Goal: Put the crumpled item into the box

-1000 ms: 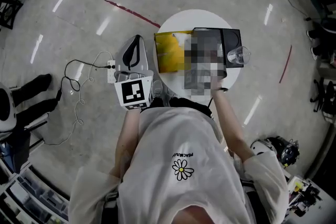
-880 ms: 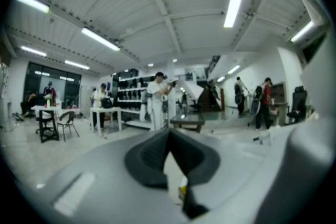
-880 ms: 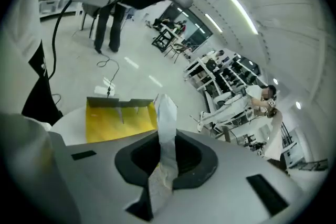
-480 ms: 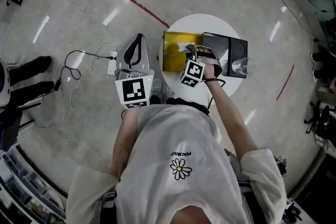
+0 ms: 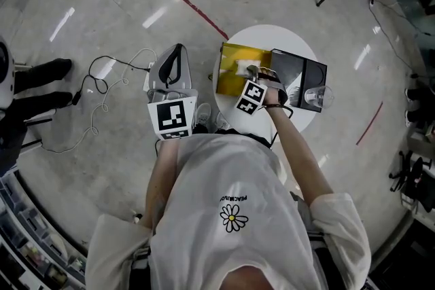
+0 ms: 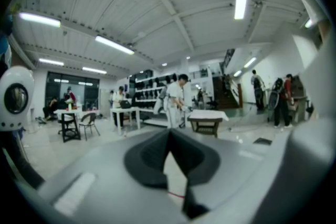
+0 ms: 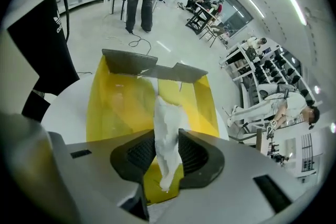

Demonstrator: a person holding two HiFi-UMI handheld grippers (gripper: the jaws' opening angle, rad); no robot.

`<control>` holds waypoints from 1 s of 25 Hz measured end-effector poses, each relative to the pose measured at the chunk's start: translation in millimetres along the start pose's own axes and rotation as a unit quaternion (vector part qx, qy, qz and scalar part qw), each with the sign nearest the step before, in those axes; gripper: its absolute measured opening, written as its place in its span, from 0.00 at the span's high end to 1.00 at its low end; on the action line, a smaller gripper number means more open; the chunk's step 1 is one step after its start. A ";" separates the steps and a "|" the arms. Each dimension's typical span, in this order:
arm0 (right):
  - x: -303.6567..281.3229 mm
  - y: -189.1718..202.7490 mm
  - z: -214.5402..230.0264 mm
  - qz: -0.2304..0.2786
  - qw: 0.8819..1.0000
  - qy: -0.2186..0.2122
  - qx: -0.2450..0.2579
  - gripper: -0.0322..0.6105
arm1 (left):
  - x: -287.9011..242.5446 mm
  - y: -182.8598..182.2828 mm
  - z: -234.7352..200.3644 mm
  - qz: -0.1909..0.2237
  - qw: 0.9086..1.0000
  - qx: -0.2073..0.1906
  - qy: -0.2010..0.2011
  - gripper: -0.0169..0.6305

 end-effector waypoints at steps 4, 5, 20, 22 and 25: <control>2.0 -2.7 -8.9 0.007 0.999 -0.030 -0.026 0.72 | -1.0 0.8 5.7 0.000 1.000 -0.001 0.006 0.98; 2.5 -2.6 -10.9 0.008 0.999 -0.035 -0.028 0.71 | -1.5 1.0 7.7 0.000 1.000 -0.001 0.008 0.98; 13.6 -0.2 -24.0 0.015 0.995 -0.090 -0.049 0.56 | 0.7 0.6 12.9 0.003 1.000 -0.002 0.011 0.98; 16.1 -1.0 -19.7 0.018 0.995 -0.086 -0.048 0.56 | 0.0 -0.3 13.3 0.005 1.000 -0.002 0.013 0.98; 19.9 -4.0 -6.8 0.028 0.996 -0.070 -0.048 0.57 | -1.6 -0.7 15.6 0.008 1.000 -0.003 0.017 0.98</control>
Point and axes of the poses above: the fingertips, and each gripper's own axes: x backward along the fingers, z to its right, y out of its underside, the point moved 1 cm from there along x, backward along the fingers, and after that the axes turned 12 degrees about y, right-handed, at the moved point
